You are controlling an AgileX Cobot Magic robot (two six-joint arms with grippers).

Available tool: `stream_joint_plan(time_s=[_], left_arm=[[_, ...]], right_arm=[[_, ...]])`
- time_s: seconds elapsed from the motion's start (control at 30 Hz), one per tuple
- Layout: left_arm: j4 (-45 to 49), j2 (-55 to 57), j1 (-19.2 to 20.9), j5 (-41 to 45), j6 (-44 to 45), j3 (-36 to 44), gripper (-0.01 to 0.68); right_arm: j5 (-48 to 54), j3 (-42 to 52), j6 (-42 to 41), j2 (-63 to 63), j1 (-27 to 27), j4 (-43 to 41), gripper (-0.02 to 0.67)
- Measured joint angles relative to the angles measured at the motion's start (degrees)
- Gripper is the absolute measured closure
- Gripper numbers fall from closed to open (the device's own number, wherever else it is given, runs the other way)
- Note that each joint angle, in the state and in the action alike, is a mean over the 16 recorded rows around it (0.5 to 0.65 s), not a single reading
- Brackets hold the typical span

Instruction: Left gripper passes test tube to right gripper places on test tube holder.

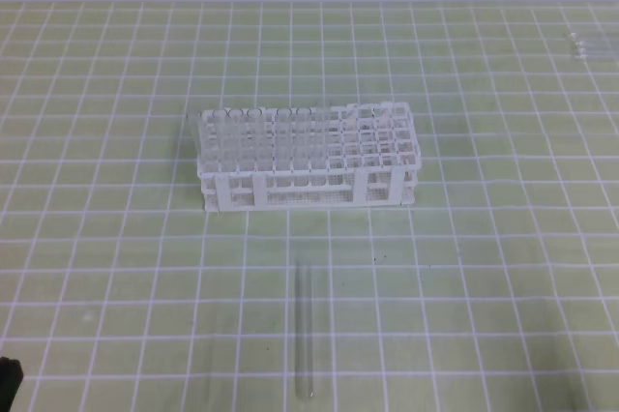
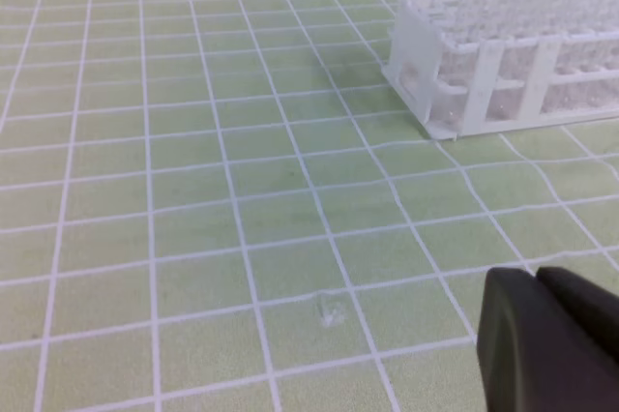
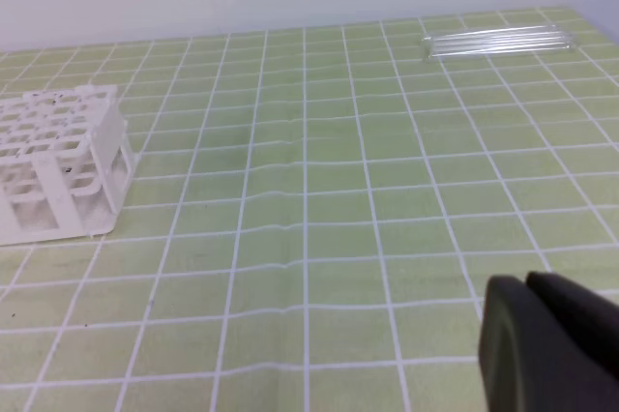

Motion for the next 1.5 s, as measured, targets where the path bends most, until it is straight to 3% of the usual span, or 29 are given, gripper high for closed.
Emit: stream_joint_plan(time_s=[1.23, 1.5], left_arm=[[-0.3, -0.83, 0.04, -1.2, -0.02, 0.44, 0.675], [-8.6, -0.83, 0.04, -5.14, -1.08, 0.44, 0.675]], right_arm=[[-0.09, 0.0, 0.0, 0.0, 0.0, 0.01, 0.665], [-5.3, 0.0, 0.01, 0.0, 0.0, 4.88, 0.665]])
